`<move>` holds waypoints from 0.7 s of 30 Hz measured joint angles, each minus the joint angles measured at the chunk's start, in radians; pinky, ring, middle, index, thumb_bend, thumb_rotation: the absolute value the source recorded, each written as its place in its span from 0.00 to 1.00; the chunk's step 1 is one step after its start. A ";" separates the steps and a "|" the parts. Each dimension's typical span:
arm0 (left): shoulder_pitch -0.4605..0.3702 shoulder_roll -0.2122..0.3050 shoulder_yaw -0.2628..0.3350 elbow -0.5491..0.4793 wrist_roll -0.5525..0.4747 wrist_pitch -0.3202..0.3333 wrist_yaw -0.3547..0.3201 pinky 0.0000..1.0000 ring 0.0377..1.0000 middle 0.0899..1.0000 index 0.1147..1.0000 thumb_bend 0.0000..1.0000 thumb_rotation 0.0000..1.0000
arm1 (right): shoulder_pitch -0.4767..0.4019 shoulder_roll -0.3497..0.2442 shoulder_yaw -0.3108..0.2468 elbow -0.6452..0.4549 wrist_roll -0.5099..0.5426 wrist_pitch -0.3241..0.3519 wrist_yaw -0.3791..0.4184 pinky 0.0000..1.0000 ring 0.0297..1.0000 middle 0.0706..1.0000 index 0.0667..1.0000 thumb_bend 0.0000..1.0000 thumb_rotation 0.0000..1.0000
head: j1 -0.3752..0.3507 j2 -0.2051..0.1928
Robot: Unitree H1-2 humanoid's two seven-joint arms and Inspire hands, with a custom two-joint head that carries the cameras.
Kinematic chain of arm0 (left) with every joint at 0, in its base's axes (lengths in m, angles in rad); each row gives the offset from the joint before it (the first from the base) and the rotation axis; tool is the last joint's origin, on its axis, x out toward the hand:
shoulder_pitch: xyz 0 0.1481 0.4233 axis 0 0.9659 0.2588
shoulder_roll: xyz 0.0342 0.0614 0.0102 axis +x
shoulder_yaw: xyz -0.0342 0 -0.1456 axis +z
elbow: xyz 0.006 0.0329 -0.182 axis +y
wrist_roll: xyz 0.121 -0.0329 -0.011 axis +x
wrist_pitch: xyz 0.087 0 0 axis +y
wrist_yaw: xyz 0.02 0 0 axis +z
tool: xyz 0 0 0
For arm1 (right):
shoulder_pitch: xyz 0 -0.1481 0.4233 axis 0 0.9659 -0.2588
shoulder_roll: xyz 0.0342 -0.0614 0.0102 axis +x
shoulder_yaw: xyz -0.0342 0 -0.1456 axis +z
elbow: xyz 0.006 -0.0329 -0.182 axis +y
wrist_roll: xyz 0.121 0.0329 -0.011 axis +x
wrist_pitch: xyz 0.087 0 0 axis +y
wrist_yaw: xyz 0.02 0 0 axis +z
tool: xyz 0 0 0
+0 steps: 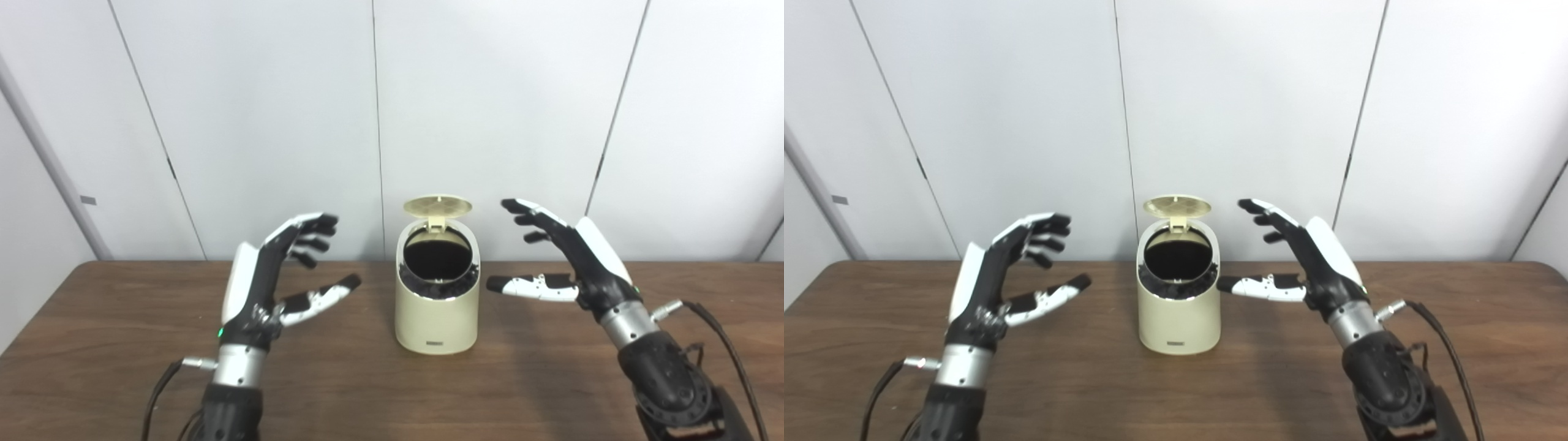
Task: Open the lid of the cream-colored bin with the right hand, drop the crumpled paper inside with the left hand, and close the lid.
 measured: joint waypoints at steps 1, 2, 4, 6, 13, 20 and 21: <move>0.009 0.001 0.004 0.001 -0.006 0.000 -0.002 0.53 0.64 0.67 0.70 0.68 0.18 | -0.015 -0.001 0.003 0.000 -0.002 -0.003 0.001 0.63 0.77 0.83 0.81 0.72 0.47 | 0.000 0.000; 0.018 0.001 0.007 0.001 -0.010 0.000 -0.005 0.54 0.64 0.67 0.71 0.67 0.17 | -0.031 -0.001 0.006 0.000 -0.003 -0.002 0.005 0.62 0.77 0.83 0.81 0.73 0.48 | 0.000 -0.002; 0.031 0.003 0.008 0.003 -0.014 0.000 -0.019 0.55 0.65 0.68 0.71 0.67 0.16 | -0.058 -0.001 0.013 -0.003 -0.006 0.006 0.023 0.63 0.78 0.83 0.82 0.74 0.50 | 0.000 -0.002; 0.046 0.005 0.008 0.006 -0.015 0.000 -0.024 0.55 0.65 0.68 0.71 0.68 0.15 | -0.082 0.000 0.023 -0.005 -0.013 0.019 0.042 0.65 0.80 0.84 0.82 0.73 0.49 | 0.000 -0.002; 0.104 0.005 0.014 0.018 -0.016 0.000 -0.032 0.55 0.66 0.69 0.71 0.71 0.14 | -0.115 0.000 0.034 -0.006 -0.037 0.063 0.086 0.72 0.85 0.86 0.83 0.71 0.50 | 0.006 -0.002; 0.119 0.005 0.011 0.034 -0.002 -0.004 -0.032 0.55 0.65 0.68 0.71 0.71 0.11 | -0.148 -0.001 0.047 -0.002 -0.062 0.065 0.111 0.66 0.84 0.85 0.82 0.71 0.52 | 0.009 -0.002; 0.119 0.005 0.011 0.034 -0.002 -0.004 -0.032 0.55 0.65 0.68 0.71 0.71 0.11 | -0.152 -0.002 0.049 -0.002 -0.068 0.065 0.113 0.66 0.84 0.86 0.83 0.70 0.53 | 0.011 -0.002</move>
